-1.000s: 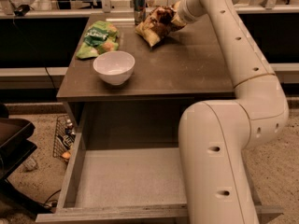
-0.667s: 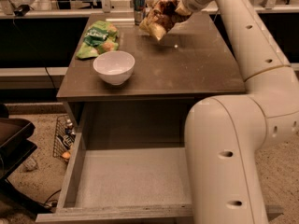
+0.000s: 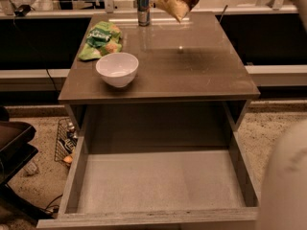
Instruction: Place brown chip bag into top drawer
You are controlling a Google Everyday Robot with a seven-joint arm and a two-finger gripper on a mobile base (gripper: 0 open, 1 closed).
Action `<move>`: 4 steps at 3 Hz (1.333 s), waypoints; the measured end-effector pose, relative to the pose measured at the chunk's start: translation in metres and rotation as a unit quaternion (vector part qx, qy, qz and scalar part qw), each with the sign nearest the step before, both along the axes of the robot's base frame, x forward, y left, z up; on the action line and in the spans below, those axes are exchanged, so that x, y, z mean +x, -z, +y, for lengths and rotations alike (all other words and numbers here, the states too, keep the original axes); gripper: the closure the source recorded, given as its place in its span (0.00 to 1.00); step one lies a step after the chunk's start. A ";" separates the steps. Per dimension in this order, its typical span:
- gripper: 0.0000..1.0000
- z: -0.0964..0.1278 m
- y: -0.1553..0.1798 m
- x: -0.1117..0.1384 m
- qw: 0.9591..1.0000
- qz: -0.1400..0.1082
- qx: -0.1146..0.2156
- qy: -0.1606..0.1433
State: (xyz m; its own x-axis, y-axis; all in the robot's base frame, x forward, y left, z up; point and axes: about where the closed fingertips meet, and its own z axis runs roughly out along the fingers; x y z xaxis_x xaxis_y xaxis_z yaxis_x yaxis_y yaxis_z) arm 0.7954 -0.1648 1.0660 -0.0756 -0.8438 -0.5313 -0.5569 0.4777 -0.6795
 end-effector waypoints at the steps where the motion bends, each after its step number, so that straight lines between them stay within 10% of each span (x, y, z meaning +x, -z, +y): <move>1: 1.00 -0.032 -0.081 -0.094 0.996 -0.061 0.024 0.066; 4: 1.00 -0.040 -0.069 -0.311 0.994 -0.065 -0.019 0.085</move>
Offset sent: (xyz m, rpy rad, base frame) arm -0.2556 -0.0415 0.0286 -0.0192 -0.0072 -0.1973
